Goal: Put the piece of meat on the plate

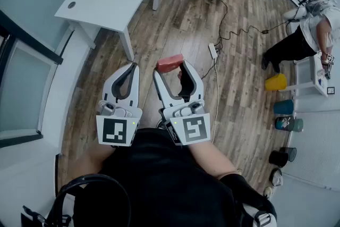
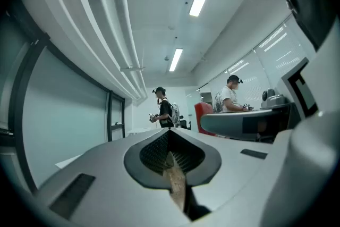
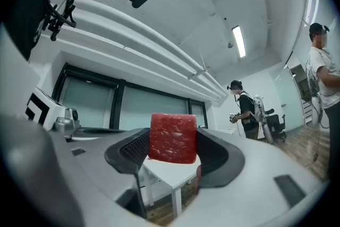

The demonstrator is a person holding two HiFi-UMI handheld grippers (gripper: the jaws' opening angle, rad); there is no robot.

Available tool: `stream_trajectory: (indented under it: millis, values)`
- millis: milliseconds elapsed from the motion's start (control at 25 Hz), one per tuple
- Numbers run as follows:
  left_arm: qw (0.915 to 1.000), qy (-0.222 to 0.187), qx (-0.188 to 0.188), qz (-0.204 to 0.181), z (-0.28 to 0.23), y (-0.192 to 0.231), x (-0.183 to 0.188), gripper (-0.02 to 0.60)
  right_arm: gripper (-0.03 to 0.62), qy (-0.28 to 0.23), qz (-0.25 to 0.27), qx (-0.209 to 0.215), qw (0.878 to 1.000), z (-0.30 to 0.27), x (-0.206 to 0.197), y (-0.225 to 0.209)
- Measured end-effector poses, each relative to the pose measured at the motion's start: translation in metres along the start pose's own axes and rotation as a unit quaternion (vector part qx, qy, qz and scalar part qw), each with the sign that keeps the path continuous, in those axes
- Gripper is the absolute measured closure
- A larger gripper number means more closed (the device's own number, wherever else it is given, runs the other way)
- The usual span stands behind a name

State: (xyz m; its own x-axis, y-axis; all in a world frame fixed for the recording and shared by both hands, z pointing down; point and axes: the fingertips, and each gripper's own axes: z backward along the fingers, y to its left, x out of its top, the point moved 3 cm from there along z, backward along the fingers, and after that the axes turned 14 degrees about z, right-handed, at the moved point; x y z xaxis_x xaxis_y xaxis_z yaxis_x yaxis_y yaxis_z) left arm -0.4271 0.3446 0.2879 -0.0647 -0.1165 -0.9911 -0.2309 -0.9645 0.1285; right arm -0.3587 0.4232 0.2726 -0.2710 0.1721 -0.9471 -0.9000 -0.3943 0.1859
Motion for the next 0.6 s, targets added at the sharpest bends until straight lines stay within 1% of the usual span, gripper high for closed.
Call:
stream_trajectory:
  millis: [80,120,320,440,600]
  values:
    - [1.0000,0.000,-0.002,0.000,-0.001,-0.001,0.000,0.583,0.316,0.035,-0.007,-0.005,0.999,0.002,-0.007,0.000]
    - [1.0000,0.000,-0.002,0.001,-0.001,0.000,0.000,0.583,0.316,0.043,-0.008,-0.007,0.999,0.003,-0.009,0.000]
    - [1.0000,0.001,-0.001,0.002,0.003,0.010,0.003,0.583,0.316,0.048,-0.002,-0.005,0.999,-0.001,-0.009,0.010]
    - [1.0000,0.000,-0.002,0.004,0.004,0.015,0.006,0.583,0.316,0.051,-0.008,-0.012,0.999,-0.006,-0.006,0.014]
    - [1.0000,-0.001,-0.005,0.003,0.010,0.020,0.008,0.583,0.316,0.059,-0.002,-0.017,0.998,-0.005,-0.008,0.021]
